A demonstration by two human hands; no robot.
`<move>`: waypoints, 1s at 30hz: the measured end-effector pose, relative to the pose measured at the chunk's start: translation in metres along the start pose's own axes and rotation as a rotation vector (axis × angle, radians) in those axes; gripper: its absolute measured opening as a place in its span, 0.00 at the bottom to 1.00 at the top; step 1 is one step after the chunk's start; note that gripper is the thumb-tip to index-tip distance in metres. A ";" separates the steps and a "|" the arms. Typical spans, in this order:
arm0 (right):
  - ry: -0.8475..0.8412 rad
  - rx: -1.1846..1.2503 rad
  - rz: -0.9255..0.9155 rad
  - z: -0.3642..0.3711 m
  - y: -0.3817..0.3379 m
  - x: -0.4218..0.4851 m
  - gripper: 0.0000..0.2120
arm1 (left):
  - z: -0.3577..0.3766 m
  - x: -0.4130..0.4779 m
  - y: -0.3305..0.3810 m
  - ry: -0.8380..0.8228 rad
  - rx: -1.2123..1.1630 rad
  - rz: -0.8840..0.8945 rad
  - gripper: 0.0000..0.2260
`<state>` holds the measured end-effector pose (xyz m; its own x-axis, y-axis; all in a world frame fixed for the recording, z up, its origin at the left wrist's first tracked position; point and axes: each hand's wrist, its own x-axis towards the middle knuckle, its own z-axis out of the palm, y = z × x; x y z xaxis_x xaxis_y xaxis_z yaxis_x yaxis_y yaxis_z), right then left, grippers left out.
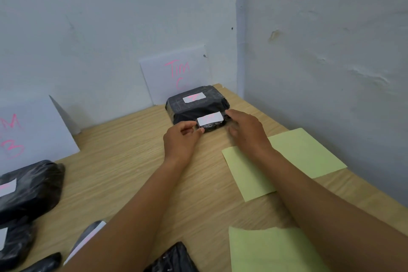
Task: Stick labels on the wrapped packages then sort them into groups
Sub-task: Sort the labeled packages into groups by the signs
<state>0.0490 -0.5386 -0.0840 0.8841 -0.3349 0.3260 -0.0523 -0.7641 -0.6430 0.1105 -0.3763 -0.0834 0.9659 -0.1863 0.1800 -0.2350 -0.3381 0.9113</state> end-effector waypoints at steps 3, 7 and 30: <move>0.007 0.031 -0.027 -0.011 0.000 -0.014 0.21 | 0.001 -0.015 0.006 -0.022 0.019 0.021 0.09; 0.010 -0.064 0.005 -0.033 0.011 -0.028 0.17 | 0.010 -0.035 0.015 -0.046 0.097 0.061 0.08; 0.224 -0.171 0.497 -0.121 0.042 -0.106 0.07 | 0.029 -0.074 0.040 -0.251 0.245 -0.030 0.10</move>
<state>-0.1030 -0.6017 -0.0619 0.6152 -0.7711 0.1644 -0.5274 -0.5574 -0.6412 0.0262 -0.4023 -0.0709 0.9229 -0.3838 0.0304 -0.2559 -0.5527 0.7931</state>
